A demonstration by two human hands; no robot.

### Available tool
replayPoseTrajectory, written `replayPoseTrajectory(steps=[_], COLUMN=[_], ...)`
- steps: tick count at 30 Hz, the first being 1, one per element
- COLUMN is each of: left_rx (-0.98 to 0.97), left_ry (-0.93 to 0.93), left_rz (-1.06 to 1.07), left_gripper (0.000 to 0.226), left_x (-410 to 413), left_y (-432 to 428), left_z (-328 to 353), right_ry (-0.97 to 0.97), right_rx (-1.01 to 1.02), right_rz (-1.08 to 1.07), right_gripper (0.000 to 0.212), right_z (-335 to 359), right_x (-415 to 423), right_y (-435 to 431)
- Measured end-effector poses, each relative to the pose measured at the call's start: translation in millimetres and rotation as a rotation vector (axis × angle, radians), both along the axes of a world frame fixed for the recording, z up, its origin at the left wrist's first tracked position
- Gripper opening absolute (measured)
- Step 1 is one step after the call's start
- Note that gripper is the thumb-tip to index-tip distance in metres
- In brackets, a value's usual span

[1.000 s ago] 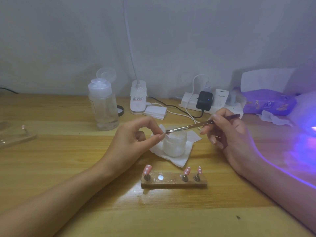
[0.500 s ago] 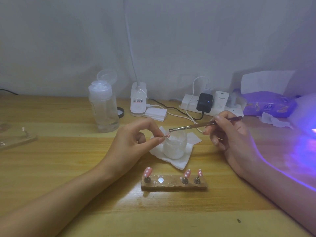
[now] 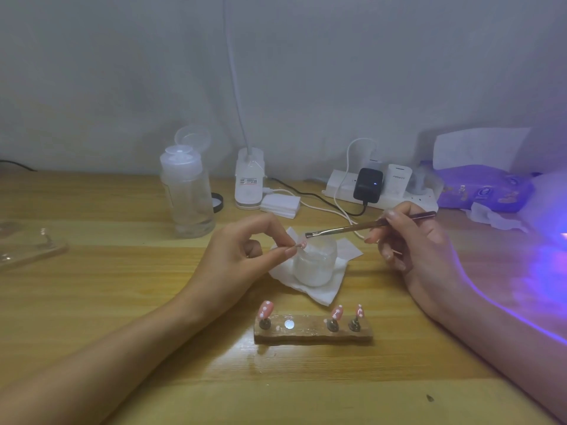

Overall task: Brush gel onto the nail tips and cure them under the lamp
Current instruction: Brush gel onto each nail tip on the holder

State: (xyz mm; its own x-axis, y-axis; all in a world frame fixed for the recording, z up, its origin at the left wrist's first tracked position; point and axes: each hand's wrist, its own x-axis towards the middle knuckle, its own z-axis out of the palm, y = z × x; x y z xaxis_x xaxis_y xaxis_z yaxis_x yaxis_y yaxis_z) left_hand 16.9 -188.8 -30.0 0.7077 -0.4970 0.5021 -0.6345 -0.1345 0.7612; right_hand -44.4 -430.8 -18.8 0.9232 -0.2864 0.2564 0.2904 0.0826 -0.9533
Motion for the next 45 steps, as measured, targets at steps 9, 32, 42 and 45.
replayPoseTrajectory(steps=[9,32,42,45], left_rx=[0.004,0.005,-0.018,-0.015], left_ry=[0.007,0.036,0.12,0.123], left_rz=[0.004,0.028,0.029,0.03], left_gripper=[0.005,0.008,0.011,0.012], left_x=[-1.5,-4.1,-3.5,-3.9], left_y=[0.0,-0.6,0.2,0.0], left_z=[1.5,1.7,0.9,0.7], right_ry=[-0.016,-0.014,-0.025,-0.044], right_rx=[-0.01,-0.028,-0.025,-0.022], right_rz=[0.031,0.0,0.002,0.041], right_gripper=[0.02,0.027,0.028,0.022], right_z=[0.1,-0.9,0.2,1.3], right_x=[-0.5,-1.1,-2.2,-3.1], right_y=[0.4,-0.4,-0.1,0.6])
